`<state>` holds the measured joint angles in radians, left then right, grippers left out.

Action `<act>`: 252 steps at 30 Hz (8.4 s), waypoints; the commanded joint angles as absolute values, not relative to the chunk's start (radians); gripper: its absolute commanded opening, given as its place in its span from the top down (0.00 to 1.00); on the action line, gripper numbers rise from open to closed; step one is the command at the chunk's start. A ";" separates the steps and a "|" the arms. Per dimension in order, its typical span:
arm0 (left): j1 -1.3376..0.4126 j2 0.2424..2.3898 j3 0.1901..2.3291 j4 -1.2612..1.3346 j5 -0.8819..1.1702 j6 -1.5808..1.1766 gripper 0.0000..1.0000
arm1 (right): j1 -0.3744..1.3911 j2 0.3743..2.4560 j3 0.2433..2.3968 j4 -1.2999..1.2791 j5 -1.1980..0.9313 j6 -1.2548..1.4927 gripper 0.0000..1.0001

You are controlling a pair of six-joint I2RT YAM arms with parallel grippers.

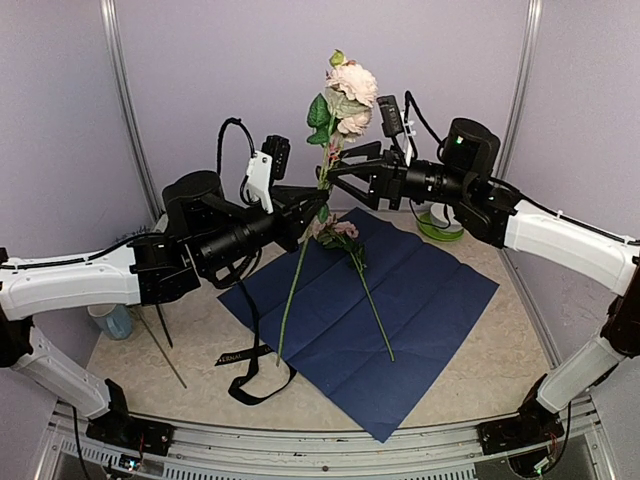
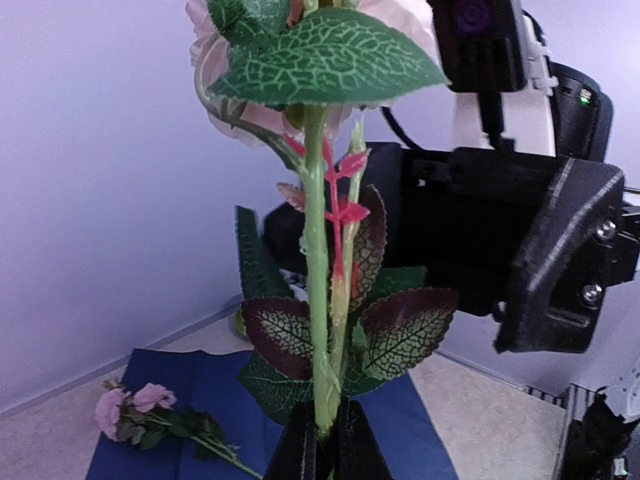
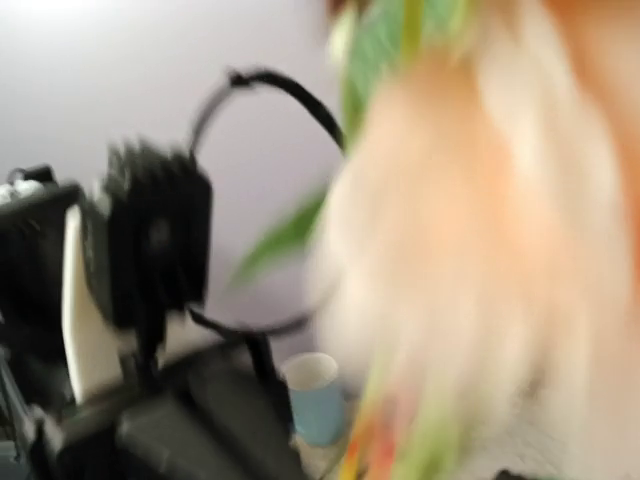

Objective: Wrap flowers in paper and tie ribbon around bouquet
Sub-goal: Pass from the left arm to the right, then place the fake flower on the flattened wrapping paper, then pick up the fake flower from the center of the board, then pass from the left arm to the right, then place the fake flower on the flattened wrapping paper, then pick up the fake flower from the corner of the board, then pass from the left arm to the right

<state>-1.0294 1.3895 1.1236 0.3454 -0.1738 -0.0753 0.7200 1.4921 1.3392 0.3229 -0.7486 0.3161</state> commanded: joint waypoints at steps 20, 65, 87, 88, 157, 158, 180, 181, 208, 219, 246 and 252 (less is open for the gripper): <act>-0.847 1.409 1.153 -0.027 -0.369 -0.438 0.01 | 0.542 1.832 1.887 -0.606 -0.323 0.222 1.00; -0.196 1.782 0.964 -0.477 -0.712 -0.984 0.07 | 0.513 2.022 1.797 -0.562 -0.265 0.102 0.58; -0.214 1.706 0.942 -0.366 -0.694 -0.831 1.00 | 0.530 1.962 1.778 -0.595 -0.226 0.074 0.58; -0.246 1.687 0.966 -0.390 -0.738 -0.831 1.00 | 0.530 1.955 1.777 -0.596 -0.225 0.074 0.58; -0.654 1.426 0.843 -0.623 -0.643 -1.317 0.01 | 0.581 2.179 1.928 -0.681 0.115 0.164 1.00; -0.637 1.421 0.820 -0.616 -0.634 -1.335 0.01 | 0.581 2.191 1.935 -0.687 0.132 0.163 1.00; -0.596 1.620 0.767 -0.912 -0.705 -1.709 0.01 | 0.581 2.026 1.690 -0.512 0.043 0.116 0.74; -0.595 1.620 0.758 -0.901 -0.701 -1.706 0.01 | 0.581 2.023 1.687 -0.512 0.040 0.113 0.74; -0.661 1.498 0.647 -0.524 -0.523 -1.257 1.00 | 0.577 1.883 1.603 -0.494 0.125 0.107 0.73; -0.688 1.392 0.602 -0.578 -0.583 -1.293 1.00 | 0.569 1.906 1.549 -0.396 -0.048 0.188 0.68; -1.257 1.263 0.972 0.426 -0.665 -0.270 1.00 | 0.692 1.606 1.362 0.337 -0.869 0.425 0.15; -1.259 1.334 1.010 0.455 -0.593 -0.248 1.00 | 0.710 1.589 1.294 0.507 -0.855 0.550 0.13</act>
<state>-1.2579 1.2980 0.9844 0.2798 -0.7189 -0.3481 0.6964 1.6043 1.3205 0.3428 -0.8242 0.4335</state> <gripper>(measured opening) 0.024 0.871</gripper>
